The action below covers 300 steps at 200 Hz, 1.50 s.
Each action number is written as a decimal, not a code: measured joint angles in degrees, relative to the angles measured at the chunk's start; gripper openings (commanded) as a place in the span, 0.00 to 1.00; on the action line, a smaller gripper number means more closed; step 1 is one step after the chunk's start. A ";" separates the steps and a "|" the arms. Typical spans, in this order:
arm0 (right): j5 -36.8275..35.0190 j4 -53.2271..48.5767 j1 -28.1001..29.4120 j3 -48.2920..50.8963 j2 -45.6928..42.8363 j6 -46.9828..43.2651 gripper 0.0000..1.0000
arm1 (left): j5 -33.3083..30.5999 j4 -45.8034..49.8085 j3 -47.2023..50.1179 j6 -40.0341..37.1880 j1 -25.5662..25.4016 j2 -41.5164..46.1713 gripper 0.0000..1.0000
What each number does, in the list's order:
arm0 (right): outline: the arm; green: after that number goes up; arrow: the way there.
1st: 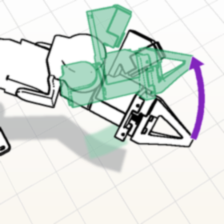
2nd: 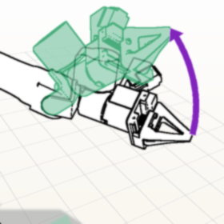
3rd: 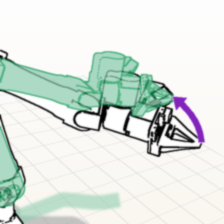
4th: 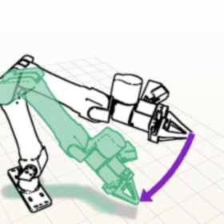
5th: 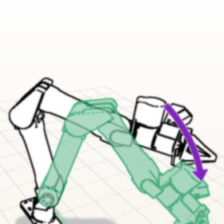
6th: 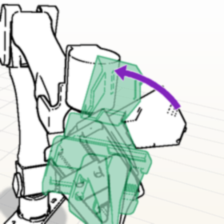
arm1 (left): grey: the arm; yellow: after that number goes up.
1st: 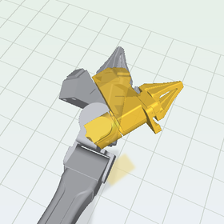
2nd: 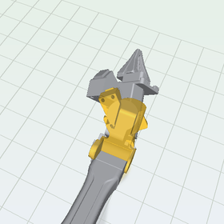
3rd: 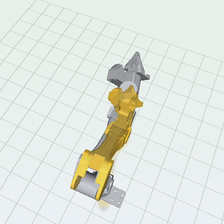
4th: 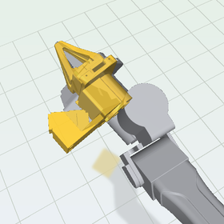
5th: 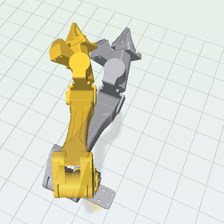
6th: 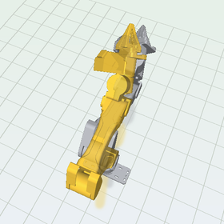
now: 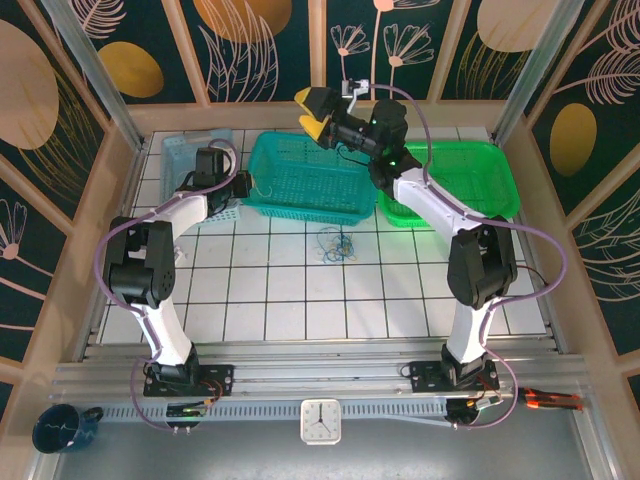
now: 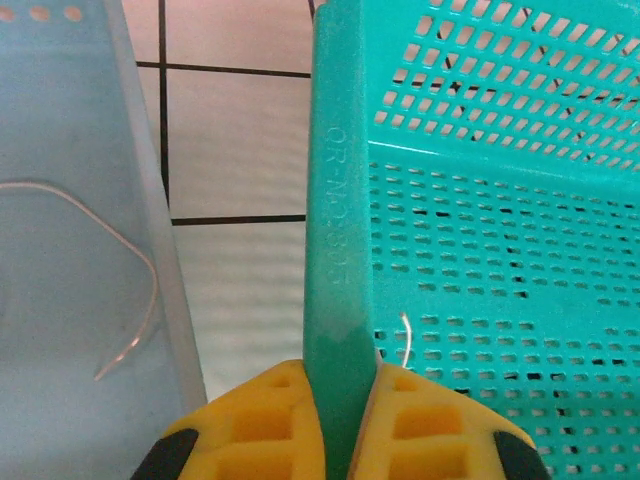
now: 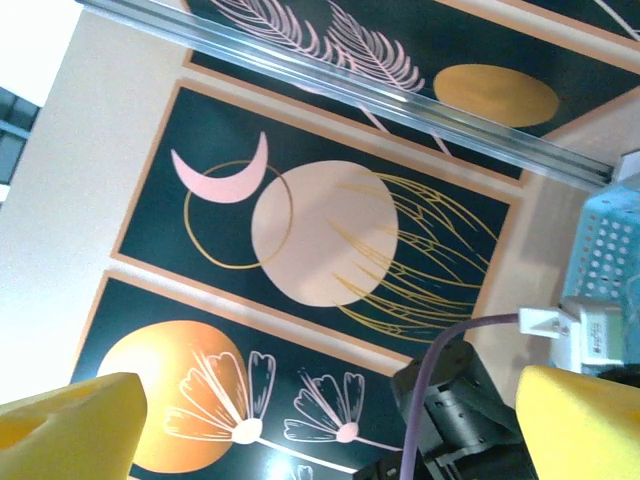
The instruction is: Untangle the cables
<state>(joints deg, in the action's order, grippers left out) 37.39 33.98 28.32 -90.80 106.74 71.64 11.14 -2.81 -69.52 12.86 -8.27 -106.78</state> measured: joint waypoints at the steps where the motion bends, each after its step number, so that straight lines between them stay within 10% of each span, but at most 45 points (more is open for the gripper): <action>1: 0.02 0.13 -0.02 0.00 0.04 0.02 0.92 | 0.07 -0.04 0.00 0.02 0.00 0.00 0.00; 108: 4.72 -1.44 -1.22 -9.20 27.34 -4.22 0.73 | 2.80 -7.34 4.79 3.04 0.00 1.53 0.00; 300: 2.40 -18.84 0.09 -20.33 36.00 -13.18 0.74 | 7.34 -27.43 15.63 12.55 0.00 6.25 0.00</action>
<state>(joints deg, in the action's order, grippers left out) 39.79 15.14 28.40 -111.13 142.74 58.46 18.48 -30.24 -53.89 25.41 -8.27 -100.53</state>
